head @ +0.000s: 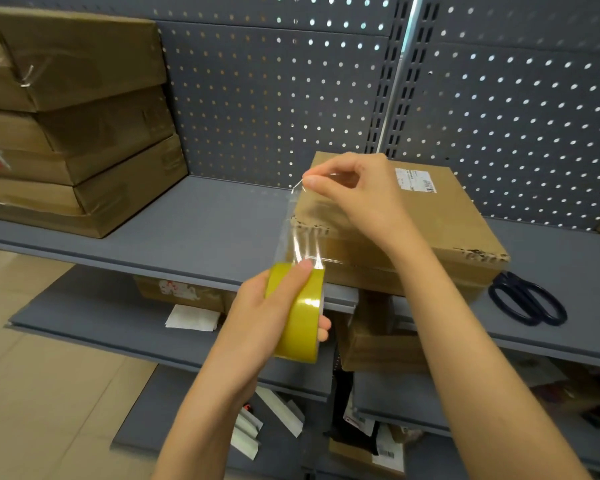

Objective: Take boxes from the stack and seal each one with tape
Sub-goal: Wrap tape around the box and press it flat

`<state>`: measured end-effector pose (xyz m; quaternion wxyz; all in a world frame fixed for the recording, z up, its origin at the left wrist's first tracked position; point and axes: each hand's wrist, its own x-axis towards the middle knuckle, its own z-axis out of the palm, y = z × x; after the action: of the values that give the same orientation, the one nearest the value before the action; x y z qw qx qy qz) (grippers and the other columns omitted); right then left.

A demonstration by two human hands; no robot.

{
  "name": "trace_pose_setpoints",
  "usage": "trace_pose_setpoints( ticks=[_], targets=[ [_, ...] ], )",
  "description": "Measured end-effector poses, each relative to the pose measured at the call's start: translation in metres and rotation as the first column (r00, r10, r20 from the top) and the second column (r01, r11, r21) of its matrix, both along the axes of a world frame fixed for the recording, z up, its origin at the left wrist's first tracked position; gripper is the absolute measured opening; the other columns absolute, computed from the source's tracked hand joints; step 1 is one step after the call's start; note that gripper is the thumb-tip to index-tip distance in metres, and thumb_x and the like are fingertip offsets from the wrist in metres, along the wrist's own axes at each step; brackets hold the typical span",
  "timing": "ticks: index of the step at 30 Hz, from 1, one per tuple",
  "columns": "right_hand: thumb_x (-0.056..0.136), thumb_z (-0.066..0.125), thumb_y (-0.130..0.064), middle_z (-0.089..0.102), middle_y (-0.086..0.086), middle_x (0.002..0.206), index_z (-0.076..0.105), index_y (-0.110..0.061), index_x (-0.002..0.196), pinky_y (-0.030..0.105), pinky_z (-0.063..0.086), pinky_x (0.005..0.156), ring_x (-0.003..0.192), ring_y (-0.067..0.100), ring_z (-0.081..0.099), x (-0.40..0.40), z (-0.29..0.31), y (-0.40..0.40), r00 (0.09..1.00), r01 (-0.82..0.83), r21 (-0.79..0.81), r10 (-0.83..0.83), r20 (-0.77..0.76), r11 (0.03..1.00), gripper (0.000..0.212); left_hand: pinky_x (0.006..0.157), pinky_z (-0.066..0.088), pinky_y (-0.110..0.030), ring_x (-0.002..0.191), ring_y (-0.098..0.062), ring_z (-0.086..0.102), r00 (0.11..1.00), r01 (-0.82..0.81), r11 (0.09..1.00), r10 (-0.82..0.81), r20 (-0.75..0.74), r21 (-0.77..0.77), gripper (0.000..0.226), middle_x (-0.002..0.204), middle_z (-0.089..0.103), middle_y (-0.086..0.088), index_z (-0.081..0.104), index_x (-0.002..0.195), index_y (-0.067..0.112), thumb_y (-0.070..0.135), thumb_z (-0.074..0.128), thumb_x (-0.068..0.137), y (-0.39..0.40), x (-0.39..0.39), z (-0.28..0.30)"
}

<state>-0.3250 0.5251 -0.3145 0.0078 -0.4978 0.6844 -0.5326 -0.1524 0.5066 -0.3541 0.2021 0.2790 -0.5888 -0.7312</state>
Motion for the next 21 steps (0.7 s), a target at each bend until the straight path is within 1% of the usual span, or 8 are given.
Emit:
trace_pose_setpoints(
  ticks=[2, 5, 8, 10, 12, 15, 19, 21],
  targets=[
    [0.083, 0.071, -0.016, 0.072, -0.01, 0.083, 0.071, -0.029, 0.076, 0.035, 0.054, 0.084, 0.083, 0.008, 0.067, -0.004, -0.006, -0.004, 1.0, -0.005, 0.027, 0.004, 0.022, 1.0, 0.014, 0.05, 0.051, -0.022, 0.047, -0.015, 0.061, 1.0, 0.006, 0.999, -0.007, 0.022, 0.038, 0.032, 0.056, 0.065, -0.009, 0.06, 0.09, 0.008, 0.038, 0.052, 0.092, -0.003, 0.0, 0.001],
    [0.085, 0.07, -0.017, 0.071, -0.01, 0.084, 0.072, -0.025, 0.079, 0.032, 0.053, 0.084, 0.081, 0.005, 0.065, -0.008, -0.011, -0.009, 0.999, -0.002, 0.056, 0.0, 0.042, 0.998, 0.01, 0.049, 0.05, -0.021, 0.048, -0.015, 0.061, 0.999, 0.009, 0.998, -0.011, 0.038, 0.063, 0.029, 0.057, 0.066, -0.01, 0.059, 0.091, 0.006, 0.034, 0.052, 0.092, -0.008, 0.0, 0.004],
    [0.085, 0.07, -0.017, 0.072, -0.008, 0.086, 0.072, -0.024, 0.081, 0.033, 0.054, 0.085, 0.082, 0.006, 0.066, -0.011, -0.014, -0.013, 0.998, 0.003, 0.057, -0.007, 0.069, 0.998, 0.008, 0.046, 0.049, -0.019, 0.047, -0.013, 0.062, 1.0, 0.02, 0.993, -0.022, 0.017, 0.119, 0.027, 0.056, 0.066, -0.008, 0.059, 0.097, 0.005, 0.031, 0.053, 0.092, -0.007, -0.004, 0.006],
    [0.084, 0.071, -0.017, 0.072, -0.008, 0.086, 0.073, -0.024, 0.081, 0.035, 0.054, 0.084, 0.082, 0.007, 0.066, -0.014, -0.015, -0.014, 0.997, 0.008, 0.063, -0.014, 0.082, 0.998, 0.007, 0.046, 0.05, -0.018, 0.046, -0.011, 0.063, 1.0, 0.022, 0.987, -0.022, -0.005, 0.161, 0.023, 0.054, 0.066, -0.006, 0.061, 0.099, 0.009, 0.029, 0.053, 0.091, -0.006, -0.006, 0.006],
    [0.084, 0.071, -0.018, 0.072, -0.008, 0.085, 0.074, -0.022, 0.082, 0.035, 0.054, 0.084, 0.081, 0.006, 0.066, -0.016, -0.016, -0.015, 0.996, 0.019, 0.071, -0.026, 0.085, 0.997, 0.006, 0.046, 0.051, -0.018, 0.047, -0.011, 0.063, 1.0, 0.026, 0.986, -0.025, -0.006, 0.164, 0.025, 0.054, 0.067, -0.005, 0.061, 0.102, 0.009, 0.029, 0.054, 0.091, -0.007, -0.007, 0.006],
    [0.084, 0.071, -0.019, 0.071, -0.01, 0.082, 0.073, -0.026, 0.079, 0.04, 0.054, 0.084, 0.081, 0.008, 0.066, -0.016, -0.018, -0.018, 0.995, 0.046, 0.068, -0.051, 0.082, 0.997, 0.008, 0.046, 0.05, -0.021, 0.049, -0.015, 0.064, 1.0, 0.026, 0.989, -0.027, 0.011, 0.142, 0.036, 0.059, 0.067, -0.01, 0.061, 0.111, 0.004, 0.033, 0.054, 0.089, -0.012, -0.009, 0.007],
    [0.083, 0.071, -0.019, 0.072, -0.009, 0.082, 0.072, -0.028, 0.077, 0.04, 0.055, 0.085, 0.082, 0.009, 0.067, -0.018, -0.021, -0.019, 0.992, 0.08, 0.08, -0.088, 0.092, 0.994, 0.01, 0.048, 0.051, -0.022, 0.049, -0.016, 0.063, 0.999, 0.026, 0.989, -0.029, 0.016, 0.145, 0.041, 0.06, 0.067, -0.012, 0.06, 0.112, 0.001, 0.033, 0.054, 0.088, -0.014, -0.011, 0.004],
    [0.083, 0.072, -0.019, 0.072, -0.008, 0.082, 0.073, -0.027, 0.077, 0.039, 0.055, 0.084, 0.081, 0.009, 0.068, -0.019, -0.023, -0.019, 0.99, 0.088, 0.089, -0.096, 0.1, 0.992, 0.01, 0.049, 0.052, -0.021, 0.05, -0.015, 0.064, 0.999, 0.03, 0.988, -0.034, 0.023, 0.154, 0.038, 0.06, 0.067, -0.011, 0.061, 0.111, 0.003, 0.033, 0.054, 0.089, -0.013, -0.013, 0.002]
  ],
)
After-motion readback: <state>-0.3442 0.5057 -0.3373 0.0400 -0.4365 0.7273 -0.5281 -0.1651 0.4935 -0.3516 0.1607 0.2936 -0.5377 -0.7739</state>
